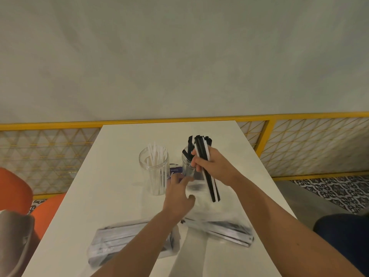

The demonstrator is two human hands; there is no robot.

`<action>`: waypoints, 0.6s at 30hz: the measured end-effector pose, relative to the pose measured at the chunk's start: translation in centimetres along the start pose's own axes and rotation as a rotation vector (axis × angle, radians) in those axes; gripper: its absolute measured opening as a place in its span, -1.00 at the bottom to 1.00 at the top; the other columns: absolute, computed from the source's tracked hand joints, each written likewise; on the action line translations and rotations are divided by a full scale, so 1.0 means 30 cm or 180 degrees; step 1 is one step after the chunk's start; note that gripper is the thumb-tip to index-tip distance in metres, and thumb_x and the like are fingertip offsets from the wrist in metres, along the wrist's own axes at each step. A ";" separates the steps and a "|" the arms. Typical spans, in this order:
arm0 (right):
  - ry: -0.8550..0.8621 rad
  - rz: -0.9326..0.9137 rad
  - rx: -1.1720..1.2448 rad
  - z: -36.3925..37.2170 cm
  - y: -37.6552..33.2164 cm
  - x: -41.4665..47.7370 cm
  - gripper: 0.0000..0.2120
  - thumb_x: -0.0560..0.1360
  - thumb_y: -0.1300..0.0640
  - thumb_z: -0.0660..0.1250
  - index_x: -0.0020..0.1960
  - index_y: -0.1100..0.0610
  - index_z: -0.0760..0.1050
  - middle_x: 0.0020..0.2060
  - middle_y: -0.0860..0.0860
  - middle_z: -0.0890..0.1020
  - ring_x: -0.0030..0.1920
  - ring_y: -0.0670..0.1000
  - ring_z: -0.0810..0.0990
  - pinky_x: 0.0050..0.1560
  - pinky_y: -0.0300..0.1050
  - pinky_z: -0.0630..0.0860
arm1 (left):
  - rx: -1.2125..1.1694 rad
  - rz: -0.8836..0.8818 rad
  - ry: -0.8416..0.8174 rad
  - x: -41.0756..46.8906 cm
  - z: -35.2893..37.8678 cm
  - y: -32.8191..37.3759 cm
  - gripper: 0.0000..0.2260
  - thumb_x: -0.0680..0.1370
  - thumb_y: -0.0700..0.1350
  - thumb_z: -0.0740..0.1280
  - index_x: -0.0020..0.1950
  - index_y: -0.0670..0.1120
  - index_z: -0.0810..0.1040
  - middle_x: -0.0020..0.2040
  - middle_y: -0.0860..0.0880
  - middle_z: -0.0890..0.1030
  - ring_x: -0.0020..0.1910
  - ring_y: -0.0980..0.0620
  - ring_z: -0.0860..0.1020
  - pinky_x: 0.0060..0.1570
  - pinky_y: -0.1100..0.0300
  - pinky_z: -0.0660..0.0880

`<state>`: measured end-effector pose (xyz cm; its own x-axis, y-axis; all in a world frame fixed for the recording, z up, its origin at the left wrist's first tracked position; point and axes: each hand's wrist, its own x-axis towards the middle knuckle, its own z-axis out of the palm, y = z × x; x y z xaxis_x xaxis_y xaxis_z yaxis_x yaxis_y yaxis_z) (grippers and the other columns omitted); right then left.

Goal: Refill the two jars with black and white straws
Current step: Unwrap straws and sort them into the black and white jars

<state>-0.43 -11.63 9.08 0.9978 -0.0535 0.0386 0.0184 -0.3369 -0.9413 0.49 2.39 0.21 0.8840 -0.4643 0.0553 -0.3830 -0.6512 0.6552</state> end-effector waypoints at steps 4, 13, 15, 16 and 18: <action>0.0030 -0.0058 0.0385 -0.006 -0.043 0.008 -0.86 0.55 0.30 0.21 0.10 0.26 0.43 -0.30 0.05 0.60 -0.36 -0.08 0.54 -0.20 -0.27 0.55 | -0.1451 -0.0002 -0.0284 0.004 -0.088 0.093 -0.49 0.32 -0.20 0.29 0.27 0.00 0.42 0.21 0.04 0.38 0.29 0.03 0.37 0.31 0.12 0.34; -0.0064 0.0097 0.1429 0.046 -0.079 0.026 -0.95 0.57 0.18 0.22 -0.02 0.14 0.45 -0.30 0.04 0.60 -0.30 -0.03 0.56 -0.14 -0.11 0.57 | -0.3029 -0.0464 -0.0984 0.009 -0.158 0.140 -0.82 0.57 -0.07 0.27 0.02 -0.18 0.48 -0.31 -0.06 0.56 -0.37 0.02 0.54 -0.25 0.24 0.53; -0.0023 0.0207 0.1440 0.061 -0.077 0.026 -0.88 0.57 0.09 0.22 -0.01 0.14 0.46 -0.25 0.05 0.61 -0.25 -0.03 0.59 -0.12 -0.11 0.59 | -0.3009 -0.0515 -0.0863 0.008 -0.151 0.125 -0.81 0.57 -0.04 0.26 -0.09 -0.17 0.45 -0.41 -0.02 0.49 -0.48 0.04 0.44 -0.39 0.25 0.46; 0.0023 0.0274 0.1422 0.066 -0.074 0.027 -0.82 0.58 0.04 0.20 0.03 0.15 0.47 -0.22 0.05 0.62 -0.20 -0.03 0.61 -0.10 -0.11 0.60 | -0.3009 -0.0553 -0.0808 0.007 -0.150 0.119 -0.79 0.57 -0.02 0.26 -0.13 -0.15 0.44 -0.43 -0.01 0.47 -0.51 0.05 0.41 -0.42 0.26 0.43; 0.0083 0.0389 0.1368 0.072 -0.060 0.030 -0.72 0.58 -0.04 0.16 0.11 0.11 0.50 -0.14 0.02 0.65 -0.06 -0.02 0.63 0.03 -0.06 0.58 | -0.3062 -0.0608 -0.0790 0.008 -0.154 0.108 -0.77 0.57 0.01 0.25 -0.17 -0.14 0.42 -0.46 0.00 0.45 -0.53 0.05 0.38 -0.44 0.27 0.39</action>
<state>0.57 -9.06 10.09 0.9925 -0.0942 -0.0784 -0.0695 0.0942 -0.9931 0.69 2.94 5.82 0.7851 -0.5860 -0.2006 0.2348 -0.0181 0.9719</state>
